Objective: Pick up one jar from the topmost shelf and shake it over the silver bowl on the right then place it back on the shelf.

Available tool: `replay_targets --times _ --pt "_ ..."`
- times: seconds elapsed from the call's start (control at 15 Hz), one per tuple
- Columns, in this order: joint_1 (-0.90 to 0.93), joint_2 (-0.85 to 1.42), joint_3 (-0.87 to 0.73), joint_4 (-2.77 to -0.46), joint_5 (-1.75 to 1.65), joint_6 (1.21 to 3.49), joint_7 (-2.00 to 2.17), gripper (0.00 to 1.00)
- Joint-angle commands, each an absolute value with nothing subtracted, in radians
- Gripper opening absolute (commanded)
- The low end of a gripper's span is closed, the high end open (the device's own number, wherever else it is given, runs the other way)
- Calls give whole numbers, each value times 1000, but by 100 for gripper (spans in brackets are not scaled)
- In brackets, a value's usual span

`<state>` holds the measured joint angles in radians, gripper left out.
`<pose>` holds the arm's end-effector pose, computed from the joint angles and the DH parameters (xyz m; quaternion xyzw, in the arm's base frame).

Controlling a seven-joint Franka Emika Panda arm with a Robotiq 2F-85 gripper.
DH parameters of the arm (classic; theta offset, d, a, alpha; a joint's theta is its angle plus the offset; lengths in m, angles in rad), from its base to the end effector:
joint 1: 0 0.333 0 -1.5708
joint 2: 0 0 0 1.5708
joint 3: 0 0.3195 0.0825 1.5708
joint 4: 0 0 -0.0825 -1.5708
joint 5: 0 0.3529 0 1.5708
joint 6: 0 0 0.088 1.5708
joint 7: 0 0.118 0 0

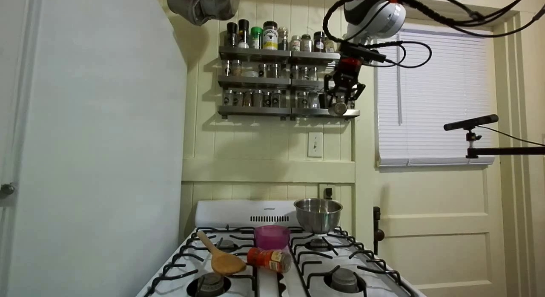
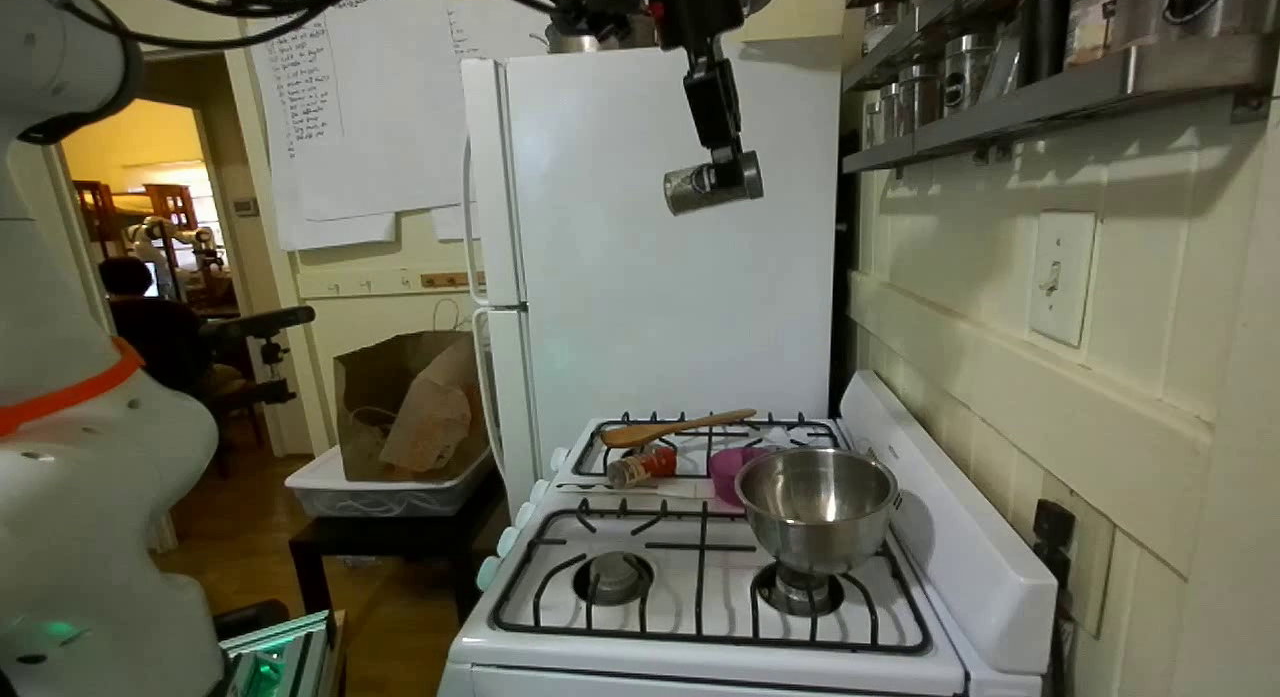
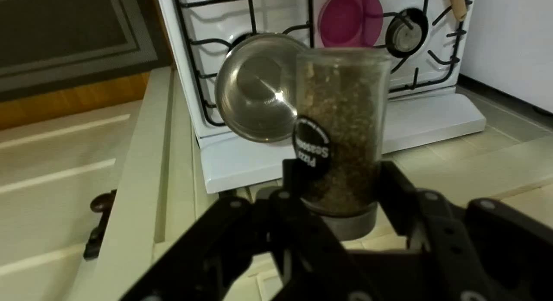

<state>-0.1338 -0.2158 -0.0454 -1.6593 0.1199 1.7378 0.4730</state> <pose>0.4643 -0.0749 0.7027 -0.9347 0.3175 -0.1352 0.0855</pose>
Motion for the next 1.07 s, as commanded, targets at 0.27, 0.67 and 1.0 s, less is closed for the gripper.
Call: replay_targets --times 0.27,0.67,1.0 --pt "-127 -285 26 -1547 -116 1700 471 23" --pt "-131 -283 40 -1530 -272 1696 567 48" --pt "-138 -303 41 -1573 -306 1754 586 23"
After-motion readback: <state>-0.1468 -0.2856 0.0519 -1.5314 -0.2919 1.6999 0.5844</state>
